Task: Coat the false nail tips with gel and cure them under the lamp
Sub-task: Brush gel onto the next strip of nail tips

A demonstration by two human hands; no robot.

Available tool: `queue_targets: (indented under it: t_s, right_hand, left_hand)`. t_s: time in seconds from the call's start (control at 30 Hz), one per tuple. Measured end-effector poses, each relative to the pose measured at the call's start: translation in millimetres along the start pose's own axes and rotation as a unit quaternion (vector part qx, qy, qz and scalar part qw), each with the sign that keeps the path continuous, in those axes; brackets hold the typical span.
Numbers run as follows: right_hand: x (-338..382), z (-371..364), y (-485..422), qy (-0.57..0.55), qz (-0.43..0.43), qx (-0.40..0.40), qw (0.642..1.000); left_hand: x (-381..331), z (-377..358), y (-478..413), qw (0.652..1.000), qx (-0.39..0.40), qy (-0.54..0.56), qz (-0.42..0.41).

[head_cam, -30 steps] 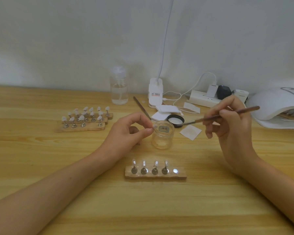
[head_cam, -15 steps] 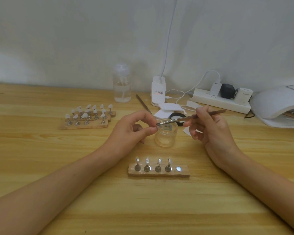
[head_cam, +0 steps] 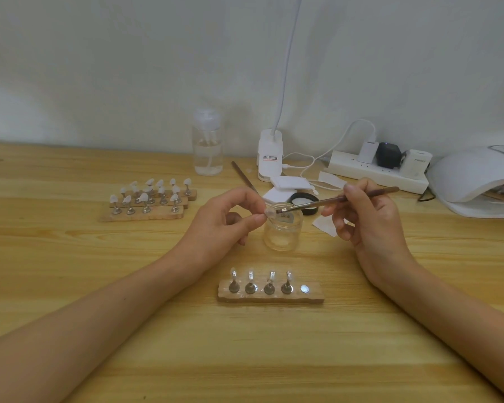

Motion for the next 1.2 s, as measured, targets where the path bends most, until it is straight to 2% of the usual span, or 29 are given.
queue_targets:
  t_s: [0.1,0.2,0.37,0.53,0.7,0.87,1.07,1.2]
  right_hand:
    - [3.3,-2.8,1.2,-0.029,0.016,0.017,0.999]
    - [3.8,-8.1,4.1,-0.004,0.027,0.041,0.999]
    - [3.3,0.1,1.9,0.017,0.03,-0.003,0.999]
    - [5.5,-8.3,4.8,0.006,0.037,0.041,0.998]
    - [3.0,0.9,2.0,0.034,0.03,-0.007,0.999]
    - [6.4,-8.2,5.8,0.016,0.04,0.034,0.998]
    - [5.9,-0.5,4.9,0.048,0.04,-0.011,0.998]
    - [8.7,-6.1,6.3,0.022,0.052,0.019,0.998]
  left_hand:
    - [-0.8,-1.3,0.2,1.0,0.001,-0.005,-0.001]
    - [-0.5,-0.9,0.5,1.0,-0.001,-0.008,0.002]
    - [0.8,-0.1,0.6,1.0,-0.01,0.0,0.013]
    - [1.6,-0.1,1.0,1.0,-0.016,0.0,0.022]
    - [1.5,0.0,0.6,0.999,-0.02,0.002,0.029]
    - [2.3,0.7,0.9,0.999,-0.027,-0.005,0.036]
    - [1.6,0.3,1.3,0.999,-0.029,-0.008,0.039]
    - [1.1,0.7,1.6,0.999,-0.031,-0.009,0.04]
Point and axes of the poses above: each hand's wrist, its own y-axis away from the middle knuckle, its own z-axis out of the back of the hand, x = y × z, the point moved 5 cm from there along -y, towards the middle knuckle, and after that the axes turned 7 degrees about -x, right-handed, at the moved point
